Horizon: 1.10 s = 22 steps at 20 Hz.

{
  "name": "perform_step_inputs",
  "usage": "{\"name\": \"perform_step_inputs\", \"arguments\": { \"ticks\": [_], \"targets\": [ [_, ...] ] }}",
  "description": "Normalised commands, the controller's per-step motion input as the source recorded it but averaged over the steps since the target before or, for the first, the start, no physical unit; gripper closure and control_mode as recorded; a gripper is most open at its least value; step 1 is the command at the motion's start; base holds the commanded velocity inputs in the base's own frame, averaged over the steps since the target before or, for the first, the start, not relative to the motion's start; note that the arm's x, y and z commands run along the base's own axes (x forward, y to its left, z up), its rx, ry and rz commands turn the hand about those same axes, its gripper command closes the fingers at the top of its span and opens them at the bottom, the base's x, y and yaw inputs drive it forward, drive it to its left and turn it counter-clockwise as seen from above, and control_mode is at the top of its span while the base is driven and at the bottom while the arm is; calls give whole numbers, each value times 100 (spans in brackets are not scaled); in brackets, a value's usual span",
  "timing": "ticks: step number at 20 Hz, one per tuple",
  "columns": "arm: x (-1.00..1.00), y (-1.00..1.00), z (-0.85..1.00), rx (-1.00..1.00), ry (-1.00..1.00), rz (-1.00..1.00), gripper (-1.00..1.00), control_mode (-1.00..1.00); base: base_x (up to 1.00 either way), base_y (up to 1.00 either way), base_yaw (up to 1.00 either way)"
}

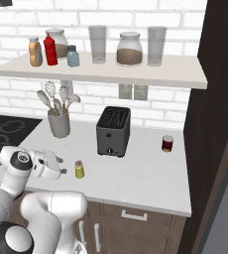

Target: Put the shaker and condiment bottle from the counter next to their counterparts in the cabinet.

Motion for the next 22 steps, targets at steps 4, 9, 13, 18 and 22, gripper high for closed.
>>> {"name": "perform_step_inputs", "arguments": {
  "ticks": [4, 9, 13, 18, 22],
  "targets": [
    [20, 0, -18, 0, 0, 0, -100, -100, 0, 0, 0],
    [15, -4, -9, 1, 0, 0, -100, -100, 0, 0, 0],
    [1, -24, -2, 3, 0, 0, -100, -100, 0, 0, 0],
    [0, -15, -4, 3, 0, 0, -100, -100, 0, 0, 0],
    [6, -7, -18, 1, 0, 0, -100, -100, 0, 0, 0]
  ]
}}
